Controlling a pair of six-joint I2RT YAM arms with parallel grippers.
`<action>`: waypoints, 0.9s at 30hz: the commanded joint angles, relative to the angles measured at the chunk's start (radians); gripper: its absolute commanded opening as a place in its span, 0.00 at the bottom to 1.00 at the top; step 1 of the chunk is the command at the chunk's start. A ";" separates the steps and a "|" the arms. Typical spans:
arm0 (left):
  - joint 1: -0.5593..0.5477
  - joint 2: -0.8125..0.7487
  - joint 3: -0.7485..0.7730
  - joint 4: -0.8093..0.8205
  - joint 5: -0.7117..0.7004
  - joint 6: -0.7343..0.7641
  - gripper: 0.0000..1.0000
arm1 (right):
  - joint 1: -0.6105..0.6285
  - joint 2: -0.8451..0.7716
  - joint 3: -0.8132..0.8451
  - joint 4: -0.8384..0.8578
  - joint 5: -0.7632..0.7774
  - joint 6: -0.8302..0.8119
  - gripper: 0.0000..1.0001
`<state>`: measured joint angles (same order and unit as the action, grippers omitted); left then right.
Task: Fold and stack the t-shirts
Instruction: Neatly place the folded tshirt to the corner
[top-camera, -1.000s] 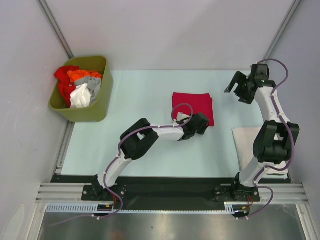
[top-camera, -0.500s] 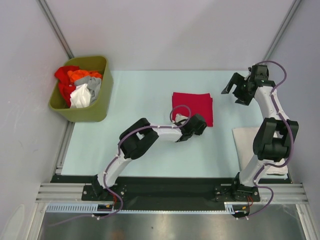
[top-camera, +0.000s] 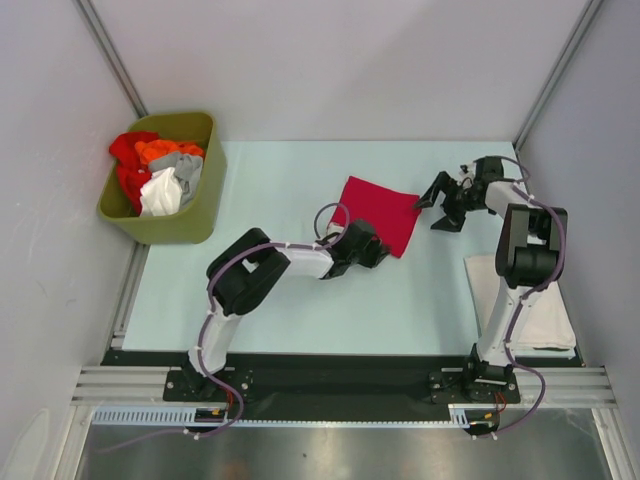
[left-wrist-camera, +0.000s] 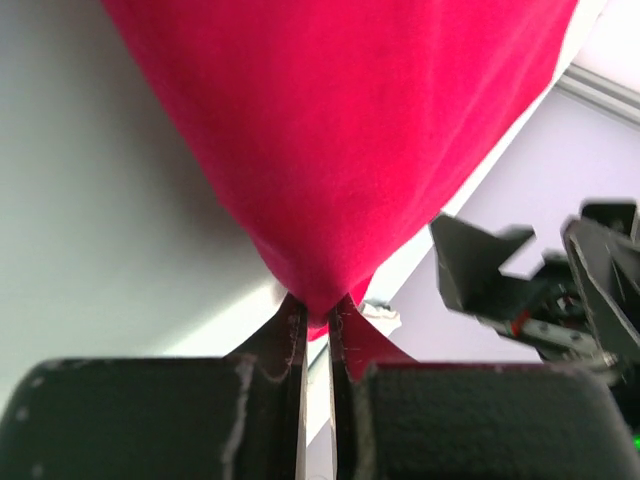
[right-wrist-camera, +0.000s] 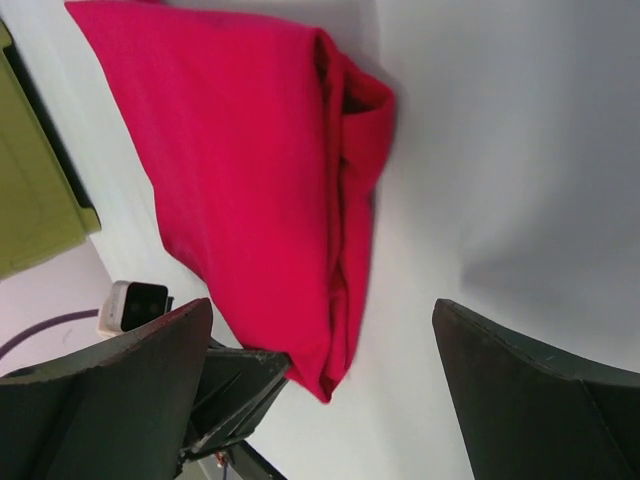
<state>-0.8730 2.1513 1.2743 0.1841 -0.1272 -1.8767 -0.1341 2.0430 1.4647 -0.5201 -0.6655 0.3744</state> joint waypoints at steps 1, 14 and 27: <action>0.008 -0.094 -0.015 0.049 0.044 0.040 0.00 | 0.043 0.009 -0.036 0.092 -0.066 0.037 1.00; 0.020 -0.180 -0.105 0.092 0.084 0.048 0.00 | 0.056 0.025 -0.198 0.319 -0.125 0.213 0.99; 0.023 -0.220 -0.128 0.126 0.090 0.048 0.00 | 0.080 0.023 -0.227 0.331 0.021 0.290 0.90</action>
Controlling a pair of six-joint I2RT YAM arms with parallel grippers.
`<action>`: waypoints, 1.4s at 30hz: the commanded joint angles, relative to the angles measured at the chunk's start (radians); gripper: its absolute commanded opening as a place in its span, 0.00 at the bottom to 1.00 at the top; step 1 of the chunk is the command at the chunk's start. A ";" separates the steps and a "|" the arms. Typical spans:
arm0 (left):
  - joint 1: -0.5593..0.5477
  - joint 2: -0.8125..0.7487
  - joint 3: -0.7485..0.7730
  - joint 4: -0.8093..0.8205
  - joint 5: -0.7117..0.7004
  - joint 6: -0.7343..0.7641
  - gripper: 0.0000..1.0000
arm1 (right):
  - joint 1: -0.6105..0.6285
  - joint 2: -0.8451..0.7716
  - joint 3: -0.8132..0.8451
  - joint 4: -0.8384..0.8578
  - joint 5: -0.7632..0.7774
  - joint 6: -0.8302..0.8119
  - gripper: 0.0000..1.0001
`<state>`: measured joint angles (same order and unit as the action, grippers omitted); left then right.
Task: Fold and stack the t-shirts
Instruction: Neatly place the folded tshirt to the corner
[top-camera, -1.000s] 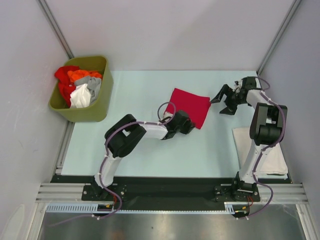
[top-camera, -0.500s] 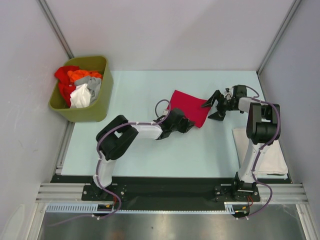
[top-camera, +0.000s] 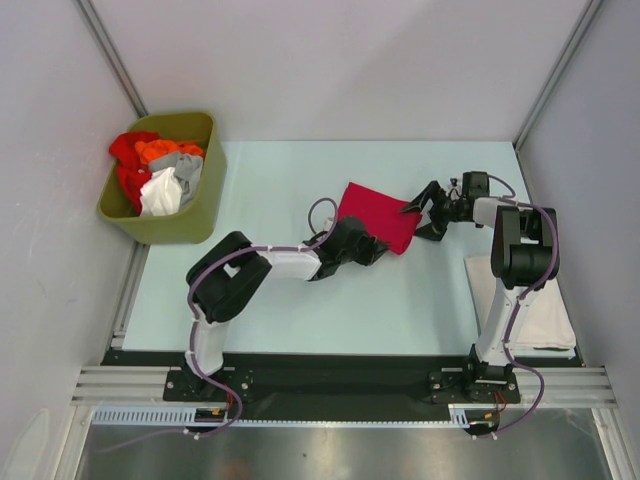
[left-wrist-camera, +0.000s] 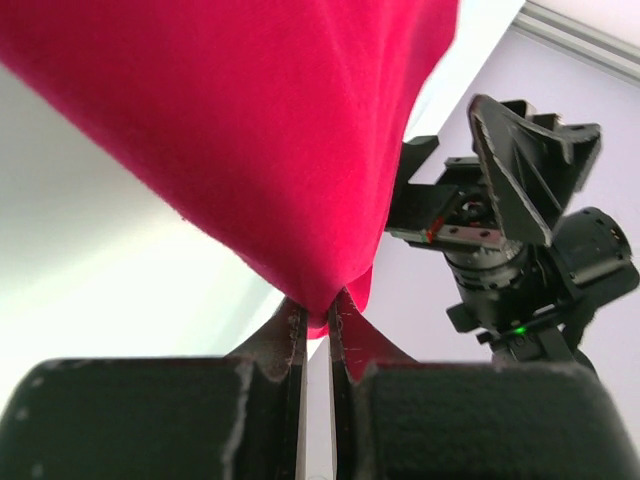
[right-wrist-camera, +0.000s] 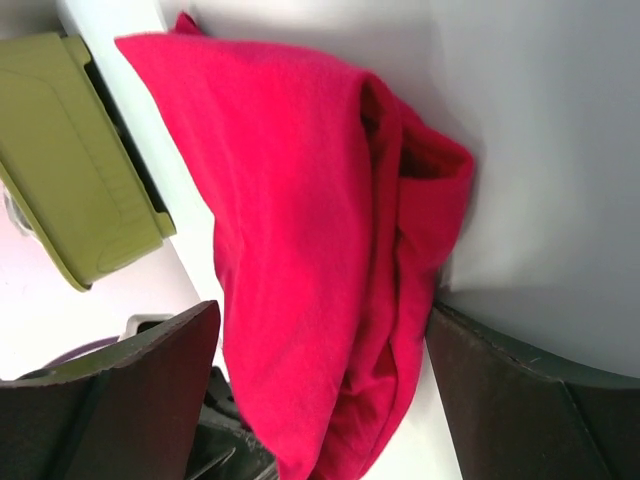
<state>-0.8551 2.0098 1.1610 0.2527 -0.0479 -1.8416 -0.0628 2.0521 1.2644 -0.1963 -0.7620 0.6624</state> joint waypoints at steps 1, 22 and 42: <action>0.005 -0.085 -0.021 0.057 0.013 0.012 0.00 | 0.011 0.016 -0.033 0.023 0.116 0.006 0.90; 0.008 -0.112 -0.035 0.072 0.036 0.025 0.00 | 0.018 0.003 -0.171 0.339 0.202 0.184 0.78; 0.007 -0.134 -0.199 0.175 0.135 0.061 0.17 | 0.017 -0.056 -0.184 0.394 0.274 0.029 0.00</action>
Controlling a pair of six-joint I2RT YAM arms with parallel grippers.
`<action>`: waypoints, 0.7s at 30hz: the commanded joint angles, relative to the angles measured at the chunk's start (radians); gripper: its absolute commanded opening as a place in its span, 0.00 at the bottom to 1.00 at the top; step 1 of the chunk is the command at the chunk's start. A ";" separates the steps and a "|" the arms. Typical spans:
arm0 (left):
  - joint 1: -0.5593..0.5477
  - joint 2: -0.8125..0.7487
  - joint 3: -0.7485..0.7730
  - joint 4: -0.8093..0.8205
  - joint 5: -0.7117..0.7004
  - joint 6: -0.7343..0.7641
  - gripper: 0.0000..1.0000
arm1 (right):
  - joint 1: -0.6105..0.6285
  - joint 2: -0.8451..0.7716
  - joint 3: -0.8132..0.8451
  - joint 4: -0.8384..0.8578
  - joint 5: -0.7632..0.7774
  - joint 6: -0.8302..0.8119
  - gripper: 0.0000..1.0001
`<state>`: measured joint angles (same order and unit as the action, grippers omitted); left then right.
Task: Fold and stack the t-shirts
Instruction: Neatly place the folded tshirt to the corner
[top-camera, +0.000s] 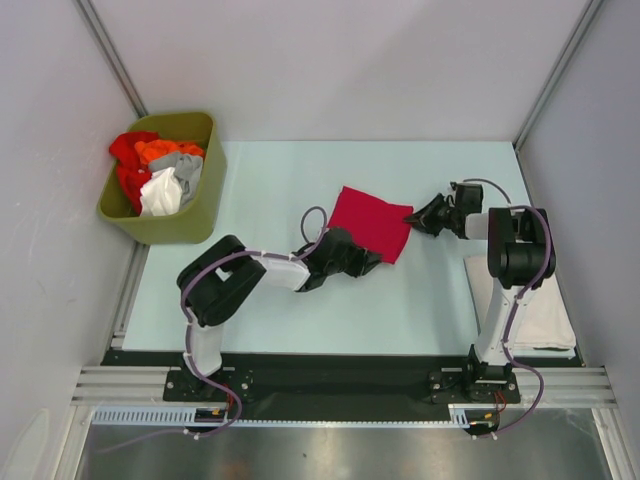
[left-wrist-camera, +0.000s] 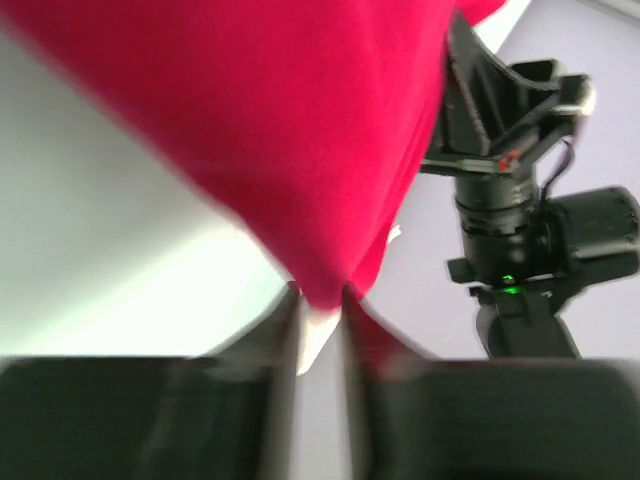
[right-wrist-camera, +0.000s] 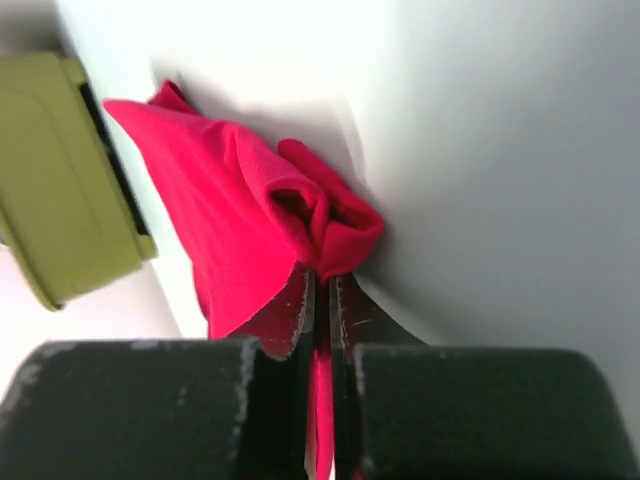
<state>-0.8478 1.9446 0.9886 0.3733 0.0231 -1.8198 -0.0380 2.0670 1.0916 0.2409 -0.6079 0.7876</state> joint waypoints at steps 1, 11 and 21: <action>0.000 -0.073 -0.031 0.058 0.081 0.048 0.30 | -0.007 -0.114 -0.019 -0.060 0.135 -0.115 0.00; 0.028 -0.196 -0.004 -0.189 0.366 0.521 0.54 | 0.035 -0.388 -0.053 -0.330 0.492 -0.111 0.00; 0.087 -0.363 -0.051 -0.447 0.571 1.059 0.50 | 0.046 -0.623 -0.076 -0.653 0.996 -0.009 0.00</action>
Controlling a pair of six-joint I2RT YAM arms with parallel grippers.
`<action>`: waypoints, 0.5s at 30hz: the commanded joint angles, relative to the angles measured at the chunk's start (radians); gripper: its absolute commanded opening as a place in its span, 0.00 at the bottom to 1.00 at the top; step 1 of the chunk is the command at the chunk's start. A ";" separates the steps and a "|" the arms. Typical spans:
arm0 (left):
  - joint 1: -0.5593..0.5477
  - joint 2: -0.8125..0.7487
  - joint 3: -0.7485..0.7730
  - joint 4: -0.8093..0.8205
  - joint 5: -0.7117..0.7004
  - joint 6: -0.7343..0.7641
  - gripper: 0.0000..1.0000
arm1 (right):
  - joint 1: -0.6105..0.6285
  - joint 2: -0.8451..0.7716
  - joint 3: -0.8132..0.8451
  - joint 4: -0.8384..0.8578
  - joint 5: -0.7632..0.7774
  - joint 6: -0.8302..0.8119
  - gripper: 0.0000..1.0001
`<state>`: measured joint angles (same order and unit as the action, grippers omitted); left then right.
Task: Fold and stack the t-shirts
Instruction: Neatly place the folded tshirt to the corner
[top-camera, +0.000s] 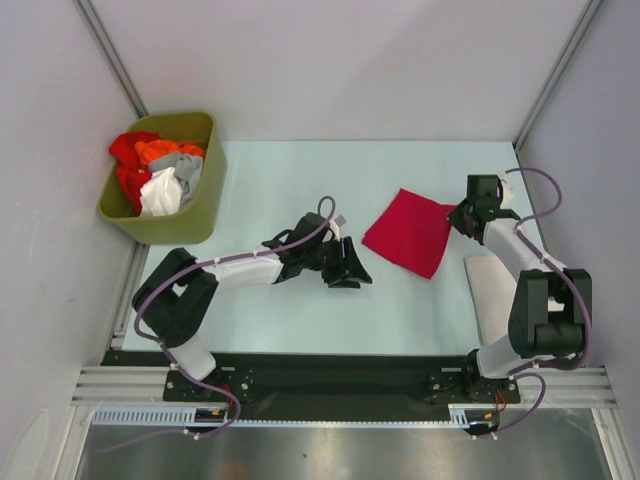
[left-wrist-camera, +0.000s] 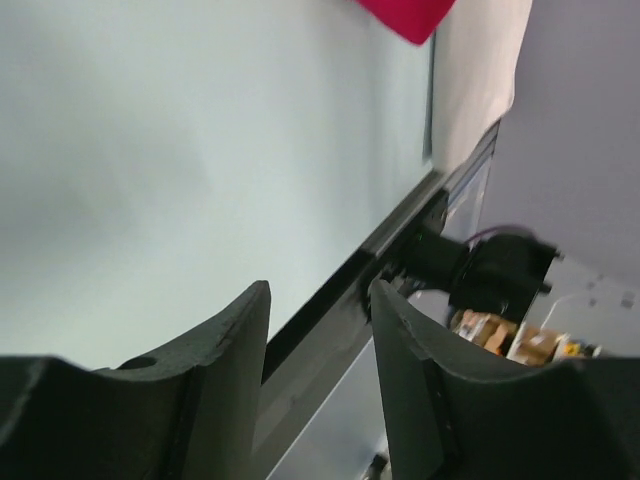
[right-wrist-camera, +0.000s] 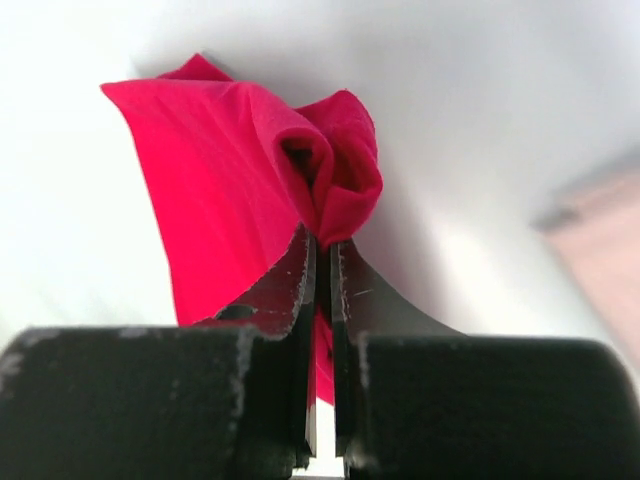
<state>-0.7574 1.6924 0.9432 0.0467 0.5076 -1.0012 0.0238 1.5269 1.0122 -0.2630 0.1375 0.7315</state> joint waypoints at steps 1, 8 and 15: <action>-0.002 -0.131 -0.006 -0.136 0.086 0.262 0.50 | -0.018 -0.097 0.009 -0.181 0.279 0.084 0.00; 0.027 -0.223 -0.020 -0.174 0.127 0.323 0.50 | -0.108 -0.172 0.054 -0.383 0.409 0.115 0.00; 0.030 -0.224 -0.046 -0.160 0.169 0.329 0.50 | -0.243 -0.223 0.088 -0.415 0.382 0.057 0.00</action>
<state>-0.7341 1.4887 0.9089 -0.1131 0.6262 -0.7139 -0.1810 1.3464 1.0267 -0.6426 0.4637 0.8070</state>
